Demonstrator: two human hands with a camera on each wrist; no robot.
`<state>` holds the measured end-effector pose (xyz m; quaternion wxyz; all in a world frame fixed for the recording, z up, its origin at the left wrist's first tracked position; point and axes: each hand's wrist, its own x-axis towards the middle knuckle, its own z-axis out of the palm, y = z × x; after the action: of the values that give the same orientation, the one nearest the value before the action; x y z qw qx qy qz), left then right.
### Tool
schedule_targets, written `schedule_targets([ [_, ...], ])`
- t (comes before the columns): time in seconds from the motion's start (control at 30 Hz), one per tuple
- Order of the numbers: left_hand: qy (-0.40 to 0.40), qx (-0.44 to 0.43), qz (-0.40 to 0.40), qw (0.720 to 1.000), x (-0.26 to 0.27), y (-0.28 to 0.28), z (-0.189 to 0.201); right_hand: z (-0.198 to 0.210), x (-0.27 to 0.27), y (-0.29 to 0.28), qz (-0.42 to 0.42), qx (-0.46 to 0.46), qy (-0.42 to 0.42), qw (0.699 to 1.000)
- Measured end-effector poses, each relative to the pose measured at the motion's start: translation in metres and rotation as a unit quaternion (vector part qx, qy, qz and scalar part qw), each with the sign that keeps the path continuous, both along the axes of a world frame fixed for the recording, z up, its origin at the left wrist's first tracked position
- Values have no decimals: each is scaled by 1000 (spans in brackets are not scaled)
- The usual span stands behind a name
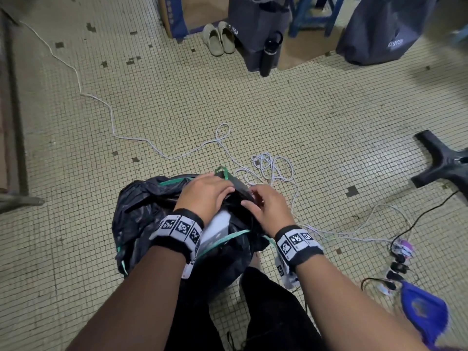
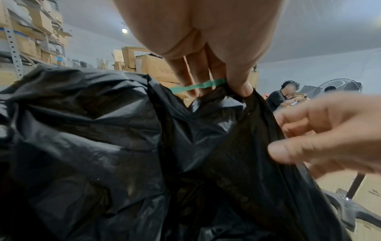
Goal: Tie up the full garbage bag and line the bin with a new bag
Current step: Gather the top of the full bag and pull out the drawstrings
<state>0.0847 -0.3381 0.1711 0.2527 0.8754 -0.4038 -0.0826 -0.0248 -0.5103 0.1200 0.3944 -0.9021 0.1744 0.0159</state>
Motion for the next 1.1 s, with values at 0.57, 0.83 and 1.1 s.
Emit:
schedule_targets([
  [0.57,3,-41,49,998,16,38,13,-67,-56,48,-137,41,183,973],
  [0.83,33,-65,6,997,-39,66,-2,-45,-91,49,-168,127,178,961],
  [1.1,158,92,-74,980,-125,84,-32,17,-103,48,-93,219,125,963],
])
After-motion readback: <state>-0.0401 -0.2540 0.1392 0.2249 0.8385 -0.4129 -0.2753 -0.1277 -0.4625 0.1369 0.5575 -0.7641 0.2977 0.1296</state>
